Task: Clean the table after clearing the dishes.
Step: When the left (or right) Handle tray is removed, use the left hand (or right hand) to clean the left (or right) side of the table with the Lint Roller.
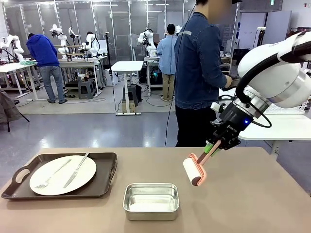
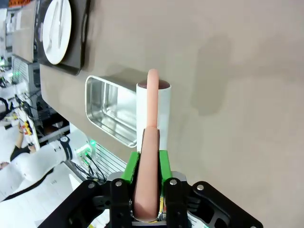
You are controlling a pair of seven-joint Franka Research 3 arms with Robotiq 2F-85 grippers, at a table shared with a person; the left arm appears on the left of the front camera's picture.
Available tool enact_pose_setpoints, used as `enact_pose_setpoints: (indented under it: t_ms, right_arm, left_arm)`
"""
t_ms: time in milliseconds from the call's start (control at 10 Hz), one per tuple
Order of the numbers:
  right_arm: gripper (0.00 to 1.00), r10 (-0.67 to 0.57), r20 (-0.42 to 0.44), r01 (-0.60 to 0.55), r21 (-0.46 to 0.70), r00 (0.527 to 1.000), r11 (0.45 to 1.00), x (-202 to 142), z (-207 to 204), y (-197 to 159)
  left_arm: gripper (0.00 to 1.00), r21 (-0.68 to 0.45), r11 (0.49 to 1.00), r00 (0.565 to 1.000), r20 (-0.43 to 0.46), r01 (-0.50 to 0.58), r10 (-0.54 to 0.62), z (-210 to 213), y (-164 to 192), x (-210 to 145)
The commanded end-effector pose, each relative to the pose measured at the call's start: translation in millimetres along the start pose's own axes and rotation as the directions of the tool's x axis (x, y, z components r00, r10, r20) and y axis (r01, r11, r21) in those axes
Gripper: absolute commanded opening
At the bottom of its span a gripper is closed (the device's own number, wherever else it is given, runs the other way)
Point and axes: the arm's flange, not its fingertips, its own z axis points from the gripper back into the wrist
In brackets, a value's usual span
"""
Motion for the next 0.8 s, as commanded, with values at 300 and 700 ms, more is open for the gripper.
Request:
enact_pose_setpoints:
  t_ms: [300,700]
  right_arm:
    - [0.22,-0.112,0.052,0.098,0.219,0.992,0.971,36.7,-22.6,-62.9]
    - [0.22,-0.092,0.110,0.061,0.257,0.990,0.964,50.2,-63.0,-89.4]
  left_arm:
    - [1.00,-0.006,1.000,1.000,0.005,0.012,-0.012,3.1,-1.1,-2.8]
    - [1.00,-0.006,1.000,1.000,0.005,0.012,-0.012,3.1,-1.1,-2.8]
